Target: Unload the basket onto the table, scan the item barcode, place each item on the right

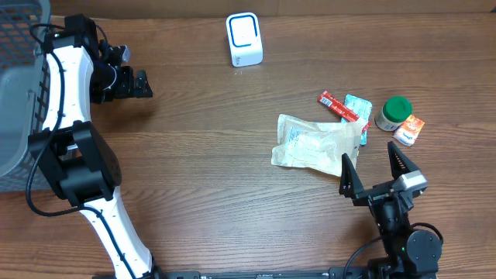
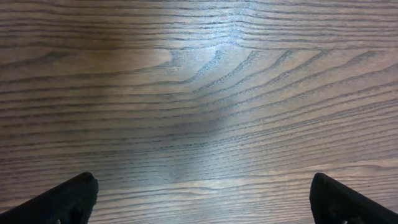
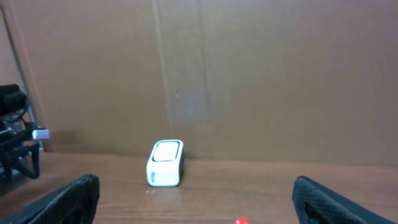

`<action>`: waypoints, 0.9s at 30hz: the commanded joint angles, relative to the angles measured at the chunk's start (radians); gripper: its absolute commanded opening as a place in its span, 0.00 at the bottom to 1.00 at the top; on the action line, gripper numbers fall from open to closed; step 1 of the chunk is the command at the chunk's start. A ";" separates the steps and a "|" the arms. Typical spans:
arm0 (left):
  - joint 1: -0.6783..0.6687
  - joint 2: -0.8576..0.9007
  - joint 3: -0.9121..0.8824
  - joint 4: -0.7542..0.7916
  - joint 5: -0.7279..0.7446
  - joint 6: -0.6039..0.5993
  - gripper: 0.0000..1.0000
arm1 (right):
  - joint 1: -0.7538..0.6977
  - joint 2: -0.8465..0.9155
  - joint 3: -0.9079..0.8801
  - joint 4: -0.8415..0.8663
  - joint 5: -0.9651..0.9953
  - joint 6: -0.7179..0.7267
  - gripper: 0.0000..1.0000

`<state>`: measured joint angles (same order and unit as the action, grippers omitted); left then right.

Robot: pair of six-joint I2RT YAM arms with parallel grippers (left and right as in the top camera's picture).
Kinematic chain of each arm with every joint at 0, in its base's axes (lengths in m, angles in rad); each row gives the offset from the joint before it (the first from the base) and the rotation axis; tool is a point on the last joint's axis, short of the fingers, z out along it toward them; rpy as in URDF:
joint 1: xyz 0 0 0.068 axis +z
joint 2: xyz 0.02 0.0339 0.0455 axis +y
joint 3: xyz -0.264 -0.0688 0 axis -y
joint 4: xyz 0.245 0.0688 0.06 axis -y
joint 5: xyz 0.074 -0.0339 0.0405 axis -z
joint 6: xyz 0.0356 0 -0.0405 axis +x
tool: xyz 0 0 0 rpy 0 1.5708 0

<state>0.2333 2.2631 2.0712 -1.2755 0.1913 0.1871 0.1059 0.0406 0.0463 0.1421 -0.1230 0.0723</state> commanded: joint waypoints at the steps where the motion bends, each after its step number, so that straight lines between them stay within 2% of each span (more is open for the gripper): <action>1: -0.005 -0.021 0.024 0.001 0.011 0.015 1.00 | -0.018 -0.037 -0.039 -0.019 0.009 0.011 1.00; 10: -0.006 -0.021 0.024 0.001 0.011 0.015 1.00 | -0.018 -0.038 -0.039 -0.218 0.019 0.010 1.00; 27: -0.005 -0.021 0.024 0.001 0.012 0.015 1.00 | -0.018 -0.038 -0.039 -0.219 0.047 0.010 1.00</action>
<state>0.2333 2.2631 2.0712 -1.2755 0.1913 0.1871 0.0933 0.0147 0.0185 -0.0795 -0.0883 0.0750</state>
